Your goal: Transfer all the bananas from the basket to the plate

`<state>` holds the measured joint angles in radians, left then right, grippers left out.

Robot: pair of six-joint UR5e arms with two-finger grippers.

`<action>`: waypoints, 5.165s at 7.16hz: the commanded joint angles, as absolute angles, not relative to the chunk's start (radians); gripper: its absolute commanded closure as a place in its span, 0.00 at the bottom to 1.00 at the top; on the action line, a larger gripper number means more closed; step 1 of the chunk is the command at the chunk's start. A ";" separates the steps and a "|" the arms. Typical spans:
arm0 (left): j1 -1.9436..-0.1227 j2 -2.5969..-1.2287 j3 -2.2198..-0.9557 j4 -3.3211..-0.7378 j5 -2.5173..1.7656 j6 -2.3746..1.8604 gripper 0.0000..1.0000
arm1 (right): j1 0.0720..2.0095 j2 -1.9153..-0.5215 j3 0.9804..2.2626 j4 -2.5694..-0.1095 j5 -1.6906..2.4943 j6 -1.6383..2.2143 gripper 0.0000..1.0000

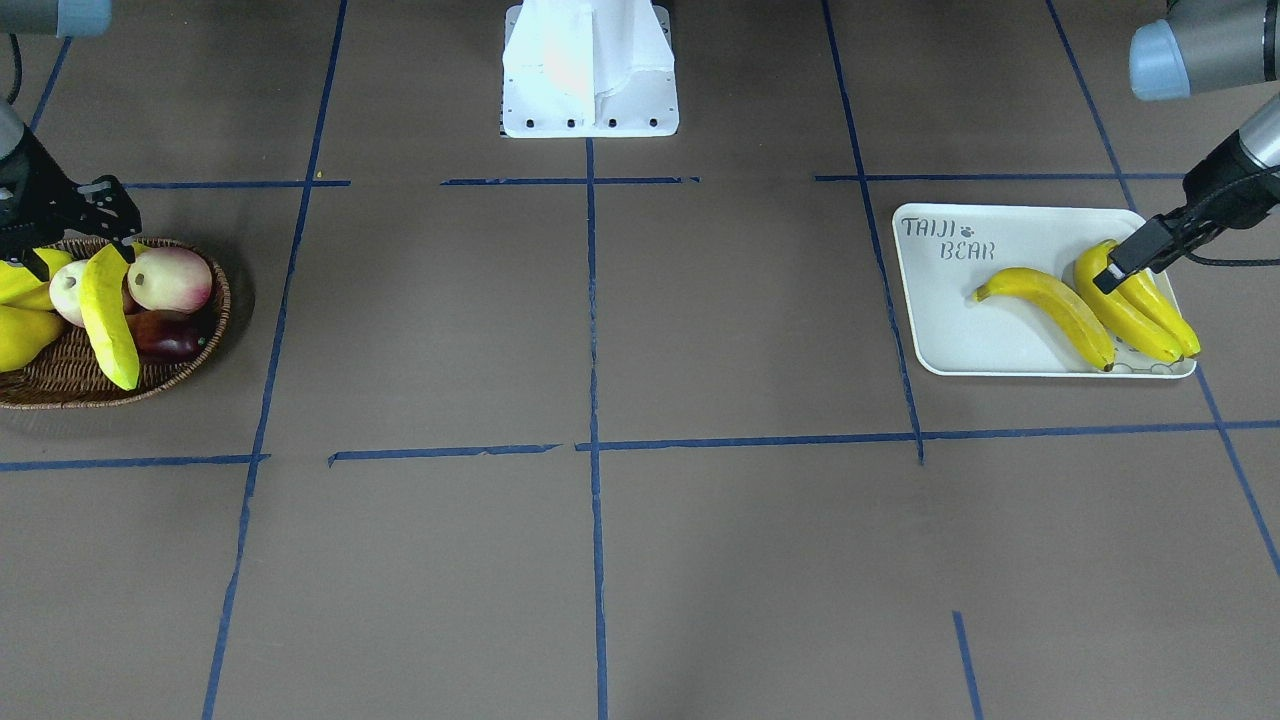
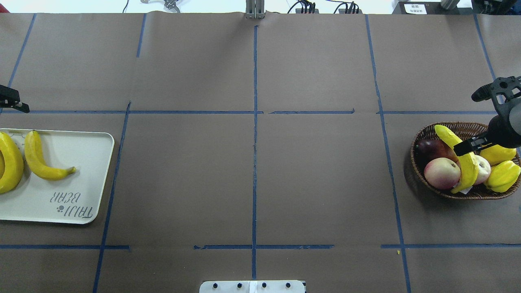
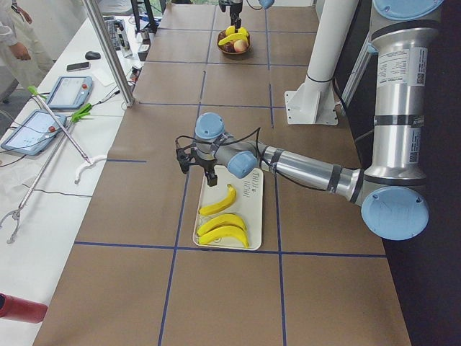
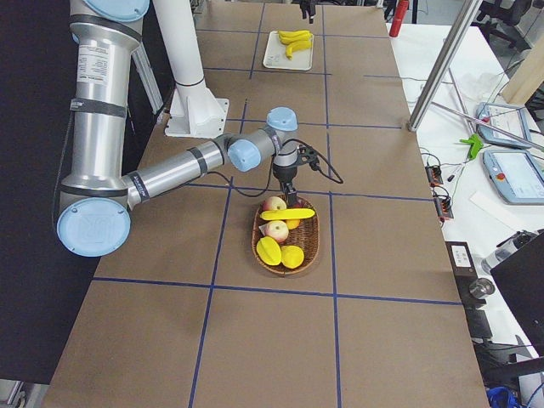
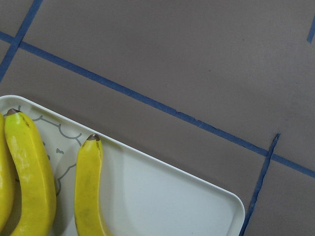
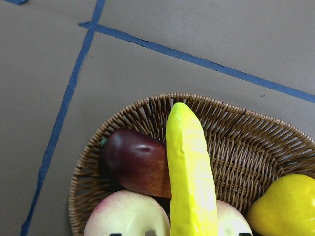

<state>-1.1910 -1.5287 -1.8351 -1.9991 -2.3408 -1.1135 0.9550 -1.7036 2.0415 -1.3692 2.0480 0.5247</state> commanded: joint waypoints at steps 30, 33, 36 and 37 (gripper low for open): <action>-0.640 -2.143 -1.770 -2.261 -1.978 -2.032 0.00 | 0.471 -0.922 1.944 -1.358 1.764 1.120 0.99; -0.638 -2.157 -1.750 -2.261 -1.977 -2.057 0.25 | 0.462 -0.920 1.948 -1.356 1.764 1.124 0.98; -0.644 -2.151 -1.753 -2.263 -1.977 -2.077 1.00 | 0.460 -0.922 1.950 -1.359 1.770 1.124 0.54; -0.649 -2.148 -1.755 -2.263 -1.977 -2.077 1.00 | 0.462 -0.926 1.957 -1.359 1.770 1.150 0.02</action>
